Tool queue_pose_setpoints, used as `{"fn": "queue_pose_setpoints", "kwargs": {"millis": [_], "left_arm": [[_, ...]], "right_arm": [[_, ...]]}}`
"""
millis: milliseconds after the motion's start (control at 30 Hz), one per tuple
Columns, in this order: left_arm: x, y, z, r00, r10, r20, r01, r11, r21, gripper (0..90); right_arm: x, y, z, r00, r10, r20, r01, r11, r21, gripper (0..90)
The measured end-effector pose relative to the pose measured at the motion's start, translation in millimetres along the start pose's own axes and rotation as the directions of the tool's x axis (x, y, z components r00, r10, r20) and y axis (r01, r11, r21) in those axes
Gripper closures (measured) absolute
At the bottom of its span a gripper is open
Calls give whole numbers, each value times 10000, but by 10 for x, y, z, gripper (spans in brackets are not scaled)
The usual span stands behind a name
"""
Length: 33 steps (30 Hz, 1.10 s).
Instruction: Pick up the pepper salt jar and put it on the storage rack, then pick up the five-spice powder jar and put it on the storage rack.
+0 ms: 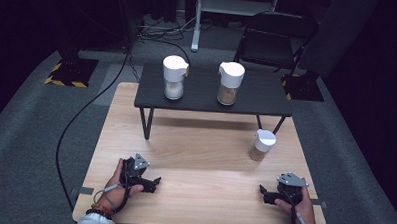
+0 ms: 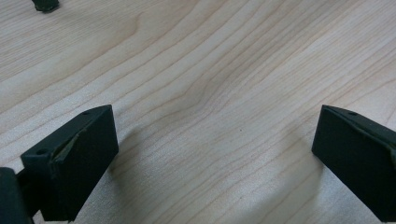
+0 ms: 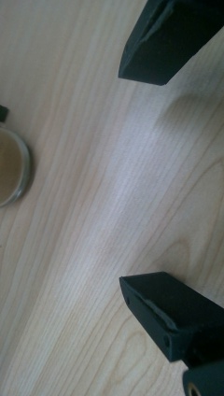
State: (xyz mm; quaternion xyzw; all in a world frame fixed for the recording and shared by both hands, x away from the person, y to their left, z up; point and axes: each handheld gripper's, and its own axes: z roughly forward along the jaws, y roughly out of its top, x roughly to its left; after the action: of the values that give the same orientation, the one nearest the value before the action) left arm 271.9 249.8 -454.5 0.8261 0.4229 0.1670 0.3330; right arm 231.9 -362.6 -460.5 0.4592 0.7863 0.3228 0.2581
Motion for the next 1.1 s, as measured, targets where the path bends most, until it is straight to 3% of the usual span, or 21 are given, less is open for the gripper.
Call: {"fn": "queue_pose_setpoints", "kwargs": {"millis": [167,333,1100], "left_arm": [[1,0,0,10000,-2,4,2,10000,-2,1],[6,2,0,10000,25,18,-25,10000,5,1],[11,4,2,10000,58,38,-58,10000,9,1]], "right_arm": [[-216,24,15,9954,666,-693,-640,9972,383,9],[-286,14,11,9944,416,-972,-379,9985,388,2],[-304,10,10,9942,407,-995,-369,9985,393,0]]}}
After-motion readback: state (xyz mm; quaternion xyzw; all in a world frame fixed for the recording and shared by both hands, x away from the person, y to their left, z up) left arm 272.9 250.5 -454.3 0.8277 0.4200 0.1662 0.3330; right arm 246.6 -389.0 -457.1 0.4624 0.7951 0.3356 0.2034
